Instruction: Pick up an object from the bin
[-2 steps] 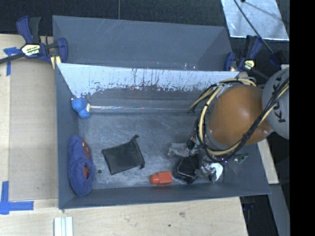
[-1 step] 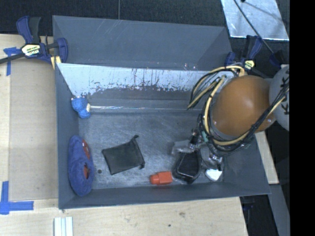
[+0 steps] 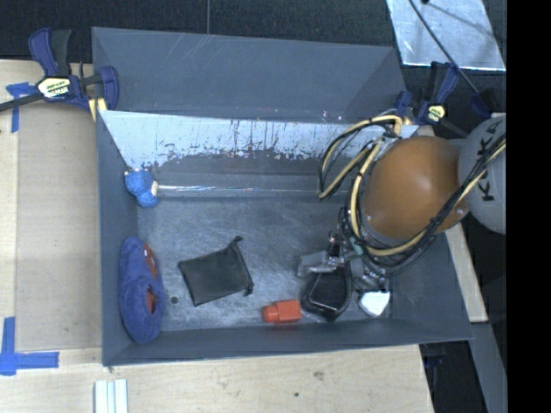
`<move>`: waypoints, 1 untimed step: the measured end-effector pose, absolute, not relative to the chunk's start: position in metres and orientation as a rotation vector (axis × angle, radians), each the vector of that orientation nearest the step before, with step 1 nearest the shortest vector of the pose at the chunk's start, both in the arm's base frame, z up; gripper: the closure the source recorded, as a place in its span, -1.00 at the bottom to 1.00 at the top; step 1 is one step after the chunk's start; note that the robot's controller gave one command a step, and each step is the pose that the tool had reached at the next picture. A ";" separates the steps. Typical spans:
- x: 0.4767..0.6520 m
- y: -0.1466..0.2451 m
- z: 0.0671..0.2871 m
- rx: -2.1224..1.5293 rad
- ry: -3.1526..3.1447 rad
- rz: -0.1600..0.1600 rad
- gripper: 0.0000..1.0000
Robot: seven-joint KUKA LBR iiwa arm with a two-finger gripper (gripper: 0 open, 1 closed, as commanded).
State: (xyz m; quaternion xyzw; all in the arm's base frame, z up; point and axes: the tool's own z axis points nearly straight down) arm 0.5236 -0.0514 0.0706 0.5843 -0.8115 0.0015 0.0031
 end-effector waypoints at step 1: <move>0.508 -0.040 0.073 2.232 -2.230 0.019 -1.00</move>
Offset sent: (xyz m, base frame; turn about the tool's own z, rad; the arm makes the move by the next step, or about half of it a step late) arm -0.0206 0.0120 -0.0006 -0.3255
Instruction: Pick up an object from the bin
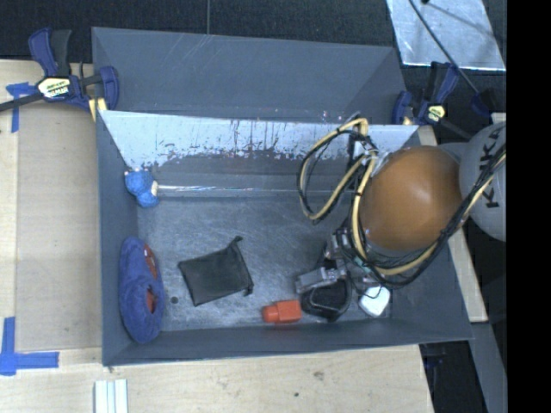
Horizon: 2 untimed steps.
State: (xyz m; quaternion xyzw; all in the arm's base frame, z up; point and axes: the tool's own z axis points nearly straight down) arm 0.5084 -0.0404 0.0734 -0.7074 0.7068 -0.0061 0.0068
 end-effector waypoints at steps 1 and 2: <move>0.508 -0.041 0.074 -2.209 2.216 -0.019 1.00; 0.510 -0.039 0.088 -2.210 2.222 -0.004 1.00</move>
Offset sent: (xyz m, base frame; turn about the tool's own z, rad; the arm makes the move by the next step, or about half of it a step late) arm 0.0000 0.0000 0.0000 0.0000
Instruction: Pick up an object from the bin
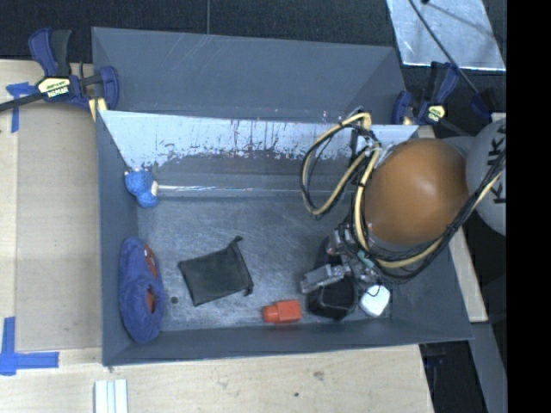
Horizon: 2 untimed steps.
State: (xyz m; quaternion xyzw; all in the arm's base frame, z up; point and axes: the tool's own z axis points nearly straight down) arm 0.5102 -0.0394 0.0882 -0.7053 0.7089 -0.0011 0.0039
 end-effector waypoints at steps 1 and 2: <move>0.510 -0.039 0.123 -2.212 2.228 0.001 1.00; 0.510 -0.039 0.133 -2.210 2.232 0.004 1.00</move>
Offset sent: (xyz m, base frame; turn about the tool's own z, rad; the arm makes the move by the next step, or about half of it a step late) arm 0.0001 -0.0001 0.0346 0.0000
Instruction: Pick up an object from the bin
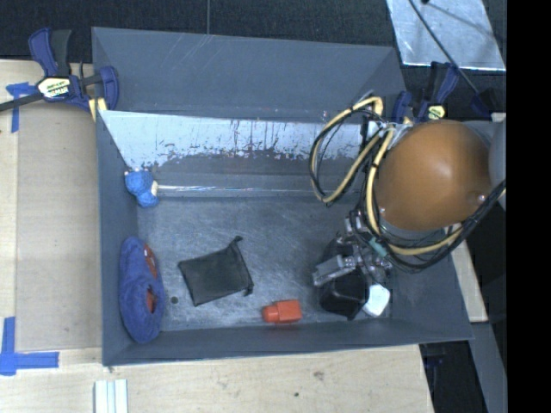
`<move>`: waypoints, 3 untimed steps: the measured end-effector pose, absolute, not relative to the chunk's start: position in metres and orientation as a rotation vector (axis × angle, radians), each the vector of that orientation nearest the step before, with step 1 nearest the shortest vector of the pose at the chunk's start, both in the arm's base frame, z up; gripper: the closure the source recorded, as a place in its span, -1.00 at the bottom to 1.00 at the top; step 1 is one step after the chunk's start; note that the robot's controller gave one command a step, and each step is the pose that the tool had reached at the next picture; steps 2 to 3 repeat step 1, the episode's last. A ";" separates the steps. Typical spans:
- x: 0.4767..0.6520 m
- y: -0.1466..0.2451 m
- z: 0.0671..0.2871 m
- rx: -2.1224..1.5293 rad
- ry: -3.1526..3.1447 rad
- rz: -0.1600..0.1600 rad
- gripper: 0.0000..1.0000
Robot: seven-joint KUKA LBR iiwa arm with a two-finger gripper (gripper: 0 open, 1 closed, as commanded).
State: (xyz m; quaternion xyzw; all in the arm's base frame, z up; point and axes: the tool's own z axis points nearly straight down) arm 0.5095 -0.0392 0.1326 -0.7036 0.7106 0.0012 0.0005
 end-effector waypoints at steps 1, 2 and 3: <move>0.509 -0.039 0.137 -2.206 2.234 0.004 1.00; 0.509 -0.039 0.137 -2.206 2.234 0.004 1.00; 0.509 -0.039 0.137 -2.206 2.234 0.004 1.00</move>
Offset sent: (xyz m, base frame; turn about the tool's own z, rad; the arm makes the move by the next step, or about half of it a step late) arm 0.0002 0.0001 0.0072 0.0000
